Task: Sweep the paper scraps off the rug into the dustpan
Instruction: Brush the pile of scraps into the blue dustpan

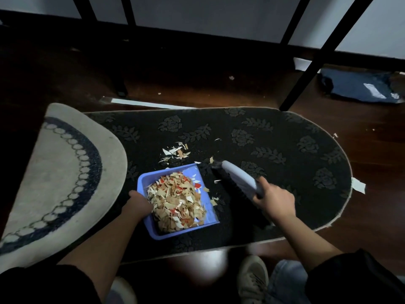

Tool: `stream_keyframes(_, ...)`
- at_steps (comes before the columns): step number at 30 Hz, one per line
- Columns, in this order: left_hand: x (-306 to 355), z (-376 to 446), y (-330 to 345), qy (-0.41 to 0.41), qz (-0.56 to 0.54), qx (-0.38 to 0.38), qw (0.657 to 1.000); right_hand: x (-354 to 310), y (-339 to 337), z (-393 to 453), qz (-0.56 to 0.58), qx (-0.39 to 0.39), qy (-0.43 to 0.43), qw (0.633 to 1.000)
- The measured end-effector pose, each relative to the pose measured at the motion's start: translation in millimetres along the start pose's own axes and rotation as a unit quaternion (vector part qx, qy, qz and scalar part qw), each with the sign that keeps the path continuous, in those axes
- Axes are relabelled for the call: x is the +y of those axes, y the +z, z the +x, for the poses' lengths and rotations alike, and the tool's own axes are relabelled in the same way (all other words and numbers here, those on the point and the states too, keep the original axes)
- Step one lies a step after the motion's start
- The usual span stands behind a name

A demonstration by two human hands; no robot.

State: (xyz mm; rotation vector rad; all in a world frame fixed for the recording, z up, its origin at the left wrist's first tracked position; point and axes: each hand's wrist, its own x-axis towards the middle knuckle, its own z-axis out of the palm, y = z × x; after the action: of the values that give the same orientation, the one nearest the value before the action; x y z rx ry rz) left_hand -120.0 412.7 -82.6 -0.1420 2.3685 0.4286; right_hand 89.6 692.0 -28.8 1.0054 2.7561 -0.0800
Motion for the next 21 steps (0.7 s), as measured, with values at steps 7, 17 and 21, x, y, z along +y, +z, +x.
stream_keyframes(7, -4, 2, 2, 0.000, -0.005, -0.003, 1.000, -28, 19, -11, 0.016, -0.045, -0.034, 0.998)
stream_keyframes(17, -5, -1, 3, -0.004, -0.005, -0.008, 1.000, -17, -4, -6, 0.024, 0.012, -0.001, 1.000)
stream_keyframes(21, -6, -3, 5, -0.010, 0.001, -0.005, 1.000, 1, 2, -5, 0.011, 0.004, 0.061, 0.998)
